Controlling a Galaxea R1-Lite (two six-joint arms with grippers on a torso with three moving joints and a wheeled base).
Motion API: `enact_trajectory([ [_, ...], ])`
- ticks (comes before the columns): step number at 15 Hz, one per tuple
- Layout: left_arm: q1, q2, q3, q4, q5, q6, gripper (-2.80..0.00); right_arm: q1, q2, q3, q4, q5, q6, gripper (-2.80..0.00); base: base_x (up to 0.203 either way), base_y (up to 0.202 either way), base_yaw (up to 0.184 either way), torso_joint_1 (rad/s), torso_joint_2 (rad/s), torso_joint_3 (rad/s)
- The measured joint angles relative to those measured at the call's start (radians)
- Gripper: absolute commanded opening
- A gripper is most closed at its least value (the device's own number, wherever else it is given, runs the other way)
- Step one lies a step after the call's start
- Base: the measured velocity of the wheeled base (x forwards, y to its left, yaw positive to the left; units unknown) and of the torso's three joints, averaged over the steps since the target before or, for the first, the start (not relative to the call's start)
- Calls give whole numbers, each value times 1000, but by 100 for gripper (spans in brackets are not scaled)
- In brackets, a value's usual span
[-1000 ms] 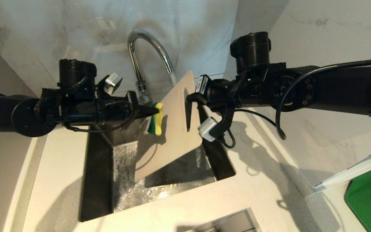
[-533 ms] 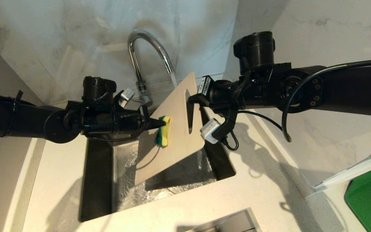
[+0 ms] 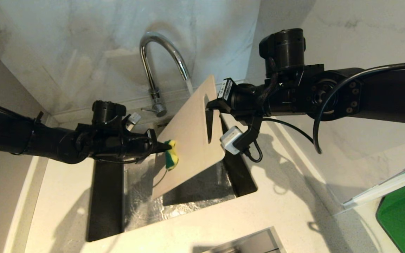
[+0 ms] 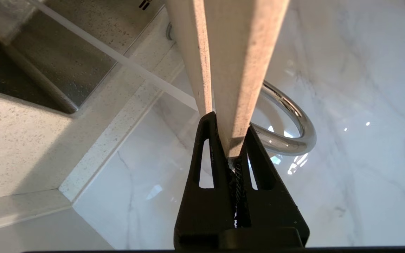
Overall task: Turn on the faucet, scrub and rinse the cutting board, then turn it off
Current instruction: Scrub the cutting board underwater
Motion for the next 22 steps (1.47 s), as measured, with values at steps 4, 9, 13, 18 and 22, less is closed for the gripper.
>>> enact_trajectory([
  [4,60,49,53,-69,-3,-1,-280,-2,-11,-4,-4,0,22,-280,0,0,0,0,0,0],
  [9,147,88,99,-94,-10,-3,-280,-11,-27,1,-4,1,23,-280,0,0,0,0,0,0],
  [13,190,93,109,-93,-29,-1,-280,-14,-38,15,-4,2,23,-280,0,0,0,0,0,0],
  [18,135,61,51,-83,-24,-22,-280,-13,-46,26,-4,2,24,-280,0,0,0,0,0,0],
  [22,13,28,-115,24,18,-32,-280,-10,-55,36,-4,2,44,-280,0,0,0,0,0,0],
])
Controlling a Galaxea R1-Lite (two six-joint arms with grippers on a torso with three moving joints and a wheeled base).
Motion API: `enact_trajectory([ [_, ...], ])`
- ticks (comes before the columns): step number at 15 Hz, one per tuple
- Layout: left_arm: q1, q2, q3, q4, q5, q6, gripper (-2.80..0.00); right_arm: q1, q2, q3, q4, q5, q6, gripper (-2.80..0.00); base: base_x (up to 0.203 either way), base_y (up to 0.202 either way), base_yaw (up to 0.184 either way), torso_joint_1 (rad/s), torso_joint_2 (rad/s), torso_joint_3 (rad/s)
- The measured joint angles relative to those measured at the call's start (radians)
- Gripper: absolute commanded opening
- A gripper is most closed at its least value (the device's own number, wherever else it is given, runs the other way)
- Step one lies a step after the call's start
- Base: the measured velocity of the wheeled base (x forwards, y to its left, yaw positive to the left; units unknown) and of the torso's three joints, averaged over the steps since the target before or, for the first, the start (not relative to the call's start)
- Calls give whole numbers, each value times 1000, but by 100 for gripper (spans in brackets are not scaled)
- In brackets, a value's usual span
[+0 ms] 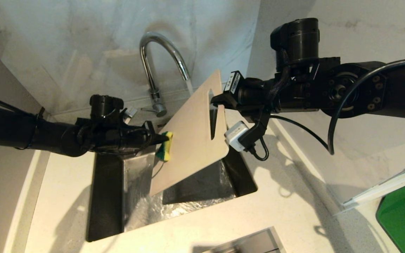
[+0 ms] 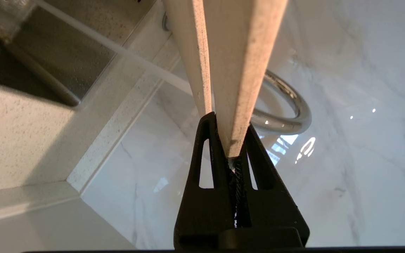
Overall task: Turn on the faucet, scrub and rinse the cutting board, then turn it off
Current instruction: Scrub the cutting board underwater
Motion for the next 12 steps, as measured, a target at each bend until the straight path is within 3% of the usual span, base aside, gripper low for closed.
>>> enact_trajectory([
  [6,-80,-7,-277,177,27,-27,-280,1,-28,36,-2,2,1,-280,0,0,0,0,0,0],
  [12,-96,-14,-327,223,21,-27,-280,1,-33,40,-1,1,2,-280,0,0,0,0,0,0],
])
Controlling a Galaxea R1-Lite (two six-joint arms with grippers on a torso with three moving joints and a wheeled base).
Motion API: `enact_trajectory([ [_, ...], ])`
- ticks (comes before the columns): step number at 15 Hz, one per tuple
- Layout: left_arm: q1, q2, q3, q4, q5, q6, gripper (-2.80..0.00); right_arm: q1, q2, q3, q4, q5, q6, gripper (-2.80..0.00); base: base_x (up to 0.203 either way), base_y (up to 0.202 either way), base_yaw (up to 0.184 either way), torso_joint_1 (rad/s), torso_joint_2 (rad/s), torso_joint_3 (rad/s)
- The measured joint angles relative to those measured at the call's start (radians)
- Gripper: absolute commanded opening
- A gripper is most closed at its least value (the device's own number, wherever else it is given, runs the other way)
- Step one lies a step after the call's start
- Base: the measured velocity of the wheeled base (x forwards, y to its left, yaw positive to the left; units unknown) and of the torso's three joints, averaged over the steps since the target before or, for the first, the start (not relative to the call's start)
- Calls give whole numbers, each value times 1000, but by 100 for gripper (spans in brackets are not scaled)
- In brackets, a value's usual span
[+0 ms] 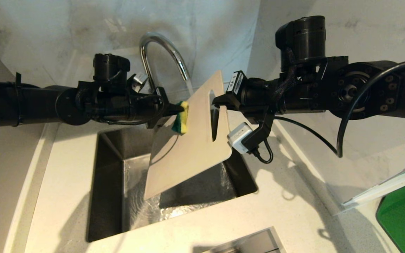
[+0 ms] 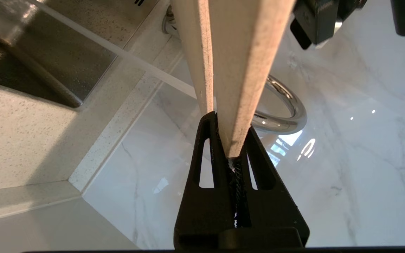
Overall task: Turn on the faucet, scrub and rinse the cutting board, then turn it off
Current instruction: Scrub the cutting board underwater
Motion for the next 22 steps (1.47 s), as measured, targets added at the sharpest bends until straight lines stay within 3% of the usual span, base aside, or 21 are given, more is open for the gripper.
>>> enact_trajectory([
  [5,-30,-46,147,7,-3,15,-280,-2,-2,-4,2,-1,3,-280,0,0,0,0,0,0],
  [10,-60,-132,344,-144,-3,14,-280,-2,0,-8,-2,-4,11,-280,0,0,0,0,0,0],
  [15,-60,-160,449,-178,0,16,-280,-2,0,8,-43,-4,28,-280,0,0,0,0,0,0],
  [18,-27,-160,550,-289,1,17,-280,-2,-1,11,-46,-5,29,-280,0,0,0,0,0,0],
  [22,81,-156,688,-403,-21,29,-280,-3,-5,18,-48,-4,44,-280,0,0,0,0,0,0],
])
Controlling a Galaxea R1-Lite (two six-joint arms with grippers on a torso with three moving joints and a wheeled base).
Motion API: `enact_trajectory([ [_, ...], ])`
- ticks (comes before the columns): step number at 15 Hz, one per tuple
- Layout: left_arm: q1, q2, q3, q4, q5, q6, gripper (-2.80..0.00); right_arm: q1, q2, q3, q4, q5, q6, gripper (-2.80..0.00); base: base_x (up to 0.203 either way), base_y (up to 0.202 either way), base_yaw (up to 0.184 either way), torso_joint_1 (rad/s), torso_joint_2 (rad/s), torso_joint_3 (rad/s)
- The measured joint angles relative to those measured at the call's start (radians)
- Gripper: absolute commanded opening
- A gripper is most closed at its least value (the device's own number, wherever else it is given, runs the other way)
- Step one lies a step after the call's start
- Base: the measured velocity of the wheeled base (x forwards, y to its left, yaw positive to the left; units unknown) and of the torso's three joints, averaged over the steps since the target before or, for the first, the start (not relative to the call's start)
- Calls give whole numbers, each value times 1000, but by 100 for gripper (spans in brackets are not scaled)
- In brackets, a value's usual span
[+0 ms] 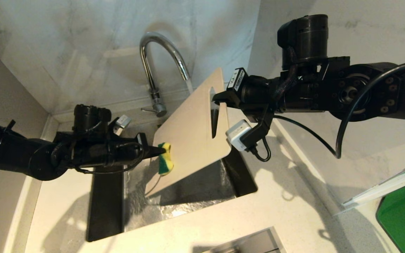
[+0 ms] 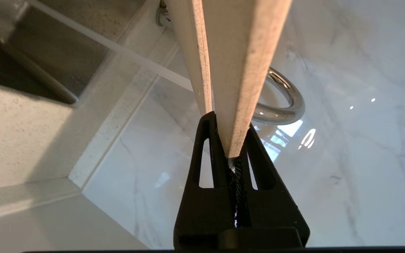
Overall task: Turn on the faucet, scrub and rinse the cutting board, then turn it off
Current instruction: Scrub the cutting board underwater
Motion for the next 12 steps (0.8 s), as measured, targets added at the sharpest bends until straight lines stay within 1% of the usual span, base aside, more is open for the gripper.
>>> enact_trajectory([
  [3,83,0,93,-64,-30,32,-280,-1,-7,8,-16,0,11,-280,0,0,0,0,0,0],
  [5,137,1,138,-80,-61,63,-280,-2,-13,13,-45,-1,38,-280,0,0,0,0,0,0],
  [7,185,2,174,-88,-86,81,-280,-1,-18,15,-51,0,44,-280,0,0,0,0,0,0],
  [9,208,4,210,-101,-95,94,-280,-2,-25,16,-51,0,51,-280,0,0,0,0,0,0],
  [12,217,3,240,-134,-95,96,-280,-3,-40,19,-51,-2,57,-280,0,0,0,0,0,0],
])
